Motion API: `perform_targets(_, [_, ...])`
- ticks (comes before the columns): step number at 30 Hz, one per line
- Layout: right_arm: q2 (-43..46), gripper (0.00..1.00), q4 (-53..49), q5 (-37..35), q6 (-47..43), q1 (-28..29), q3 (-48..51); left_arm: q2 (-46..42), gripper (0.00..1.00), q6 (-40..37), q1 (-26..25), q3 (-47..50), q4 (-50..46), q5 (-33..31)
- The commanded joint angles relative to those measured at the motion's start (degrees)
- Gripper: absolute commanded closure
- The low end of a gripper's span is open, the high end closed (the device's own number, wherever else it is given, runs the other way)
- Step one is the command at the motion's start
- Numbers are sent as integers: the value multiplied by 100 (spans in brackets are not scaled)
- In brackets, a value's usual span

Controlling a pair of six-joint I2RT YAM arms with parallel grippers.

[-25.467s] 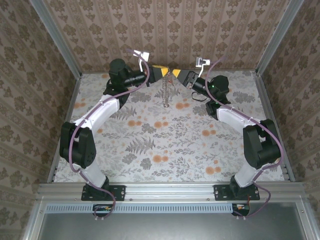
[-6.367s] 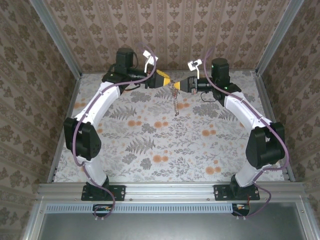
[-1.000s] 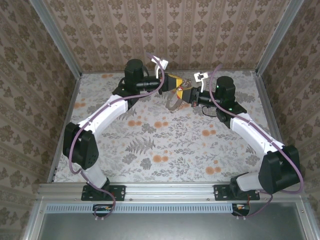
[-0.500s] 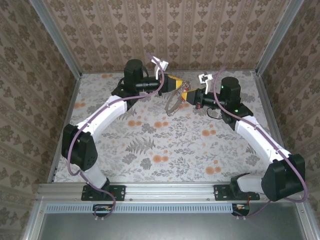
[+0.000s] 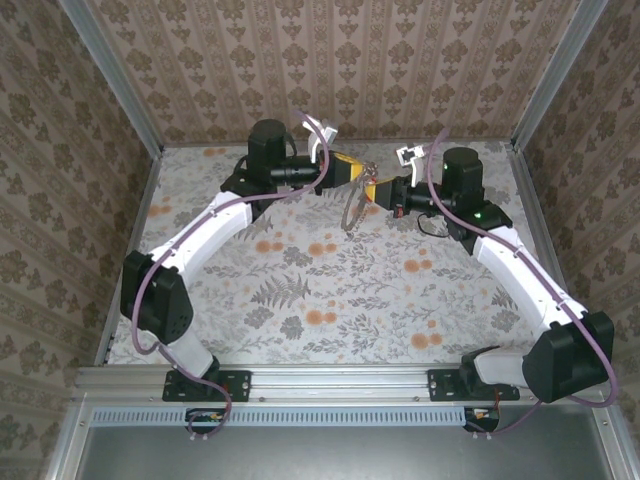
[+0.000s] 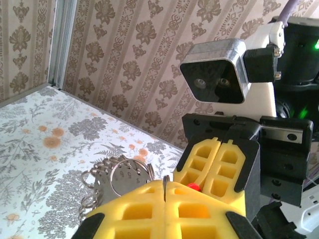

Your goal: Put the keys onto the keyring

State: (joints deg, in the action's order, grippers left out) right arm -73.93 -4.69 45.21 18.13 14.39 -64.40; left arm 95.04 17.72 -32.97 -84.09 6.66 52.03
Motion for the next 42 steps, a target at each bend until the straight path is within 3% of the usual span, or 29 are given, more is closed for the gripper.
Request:
perform_targets(1, [-50,100,-489,163,-294,-68,-280,-340,100,-568,24,-54,-129,-333])
perform_targets(18, [-277,100,-698,739,-374,-127,-652,-505,100,-1866,-337,-146,-1080,-1037])
perform_targets(42, [-315,100,-1563,613,-935,-501,-907,-500,100,-2048,-411,-168,-1230,-1077])
